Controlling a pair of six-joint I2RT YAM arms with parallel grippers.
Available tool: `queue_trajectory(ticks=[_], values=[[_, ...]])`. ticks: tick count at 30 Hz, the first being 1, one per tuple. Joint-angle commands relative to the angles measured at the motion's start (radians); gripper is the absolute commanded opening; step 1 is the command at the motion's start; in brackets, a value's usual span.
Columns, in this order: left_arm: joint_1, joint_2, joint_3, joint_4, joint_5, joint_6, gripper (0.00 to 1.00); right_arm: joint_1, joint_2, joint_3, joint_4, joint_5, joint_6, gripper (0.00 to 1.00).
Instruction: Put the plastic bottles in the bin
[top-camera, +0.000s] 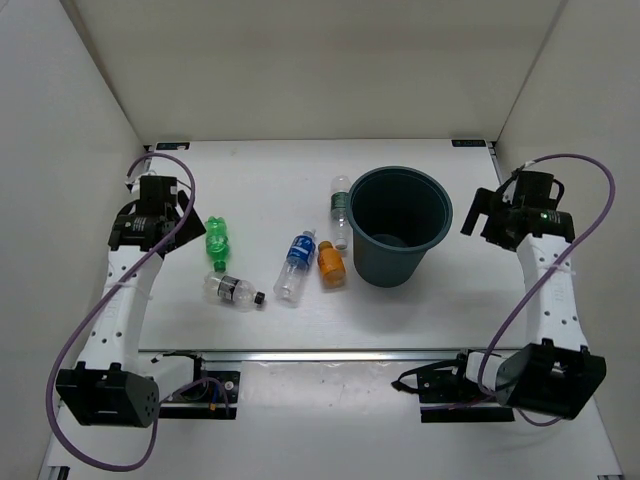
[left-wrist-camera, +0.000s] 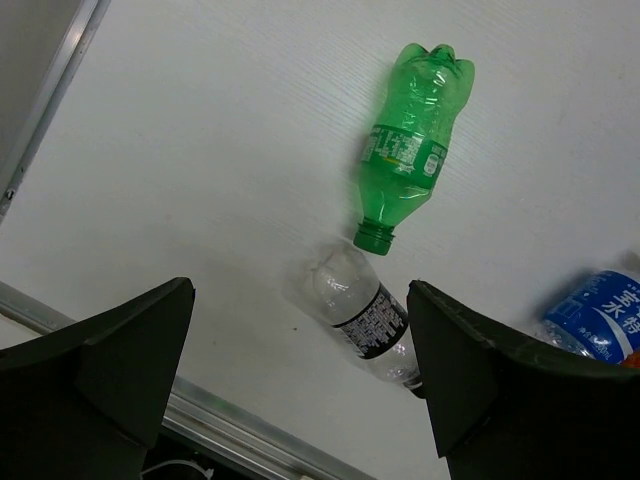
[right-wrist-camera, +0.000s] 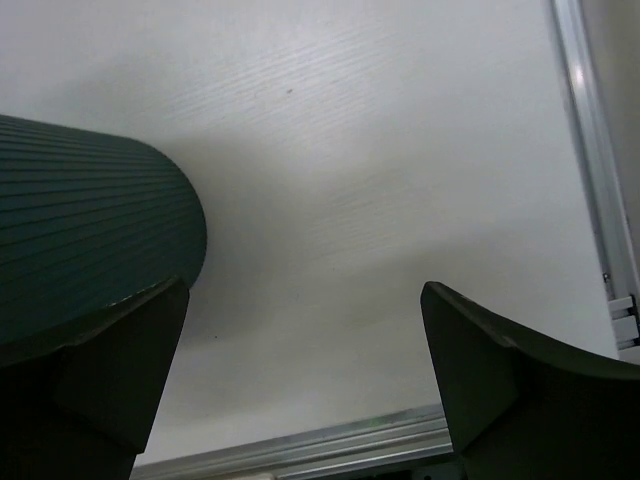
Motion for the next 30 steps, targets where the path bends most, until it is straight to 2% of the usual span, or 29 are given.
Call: queue_trajectory(ticks=[1,6,10,15,21,25,27,28,29,30], values=[[-0.019,-0.003,-0.029,0.039,0.027,-0.015,0.99,0.001,-0.07,0.011,0.081,0.032,0.033,0.99],[-0.03,0.036,-0.121,0.177,0.064,-0.043,0.99,0.119,-0.159,-0.063,0.153,0.088,0.016,0.99],[-0.054,0.148,-0.171,0.302,0.096,-0.052,0.99,0.115,-0.208,-0.132,0.222,0.005,-0.002,0.99],[-0.108,0.355,-0.12,0.346,0.026,-0.026,0.99,0.126,-0.214,-0.161,0.233,0.036,0.018,0.99],[-0.107,0.463,-0.14,0.499,0.139,-0.028,0.99,0.104,-0.22,-0.201,0.249,0.034,0.038,0.99],[-0.114,0.546,-0.115,0.52,0.1,-0.024,0.98,0.103,-0.233,-0.213,0.271,0.014,0.042,0.99],[-0.111,0.584,-0.091,0.518,0.089,-0.012,0.94,0.104,-0.246,-0.216,0.278,0.013,0.038,0.99],[-0.107,0.601,-0.085,0.515,0.092,-0.009,0.82,0.104,-0.251,-0.216,0.284,0.026,0.032,0.99],[-0.107,0.616,-0.063,0.506,0.101,-0.009,0.57,0.098,-0.257,-0.225,0.291,0.036,0.036,0.99],[-0.105,0.622,-0.036,0.486,0.098,-0.008,0.46,0.1,-0.26,-0.226,0.282,0.031,0.029,0.99]])
